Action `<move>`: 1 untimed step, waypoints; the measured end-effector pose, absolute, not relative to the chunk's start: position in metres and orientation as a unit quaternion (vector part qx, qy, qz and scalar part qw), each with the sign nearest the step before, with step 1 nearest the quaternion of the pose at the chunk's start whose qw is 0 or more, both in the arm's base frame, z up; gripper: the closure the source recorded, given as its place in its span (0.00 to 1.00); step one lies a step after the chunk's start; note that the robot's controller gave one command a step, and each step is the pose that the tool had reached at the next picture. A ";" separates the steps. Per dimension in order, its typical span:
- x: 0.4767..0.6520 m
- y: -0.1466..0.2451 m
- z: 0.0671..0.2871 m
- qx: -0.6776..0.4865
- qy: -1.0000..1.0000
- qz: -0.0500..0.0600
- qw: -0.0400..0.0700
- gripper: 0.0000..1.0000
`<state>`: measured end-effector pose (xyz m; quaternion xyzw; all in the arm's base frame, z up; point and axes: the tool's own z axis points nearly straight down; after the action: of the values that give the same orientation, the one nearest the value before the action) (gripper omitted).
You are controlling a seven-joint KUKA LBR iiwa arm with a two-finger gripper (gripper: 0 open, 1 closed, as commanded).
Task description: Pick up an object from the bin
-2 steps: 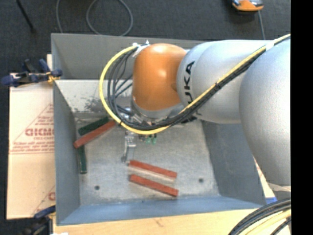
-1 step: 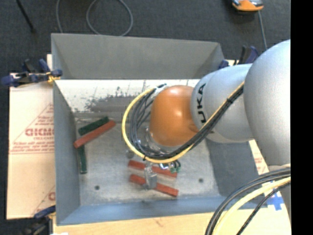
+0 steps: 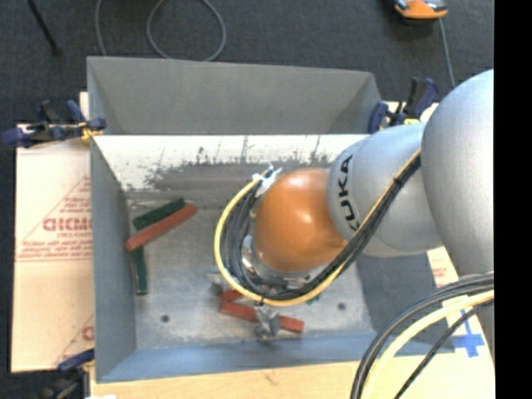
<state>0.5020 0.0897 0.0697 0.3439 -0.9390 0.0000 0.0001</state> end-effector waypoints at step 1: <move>0.566 0.070 0.118 0.332 -0.943 0.002 -0.006 0.00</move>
Offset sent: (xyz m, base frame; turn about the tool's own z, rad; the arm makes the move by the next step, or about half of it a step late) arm 0.0589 -0.0176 0.0449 0.0192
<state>0.5657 0.0700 0.1182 0.3322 -0.9432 0.0016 -0.0056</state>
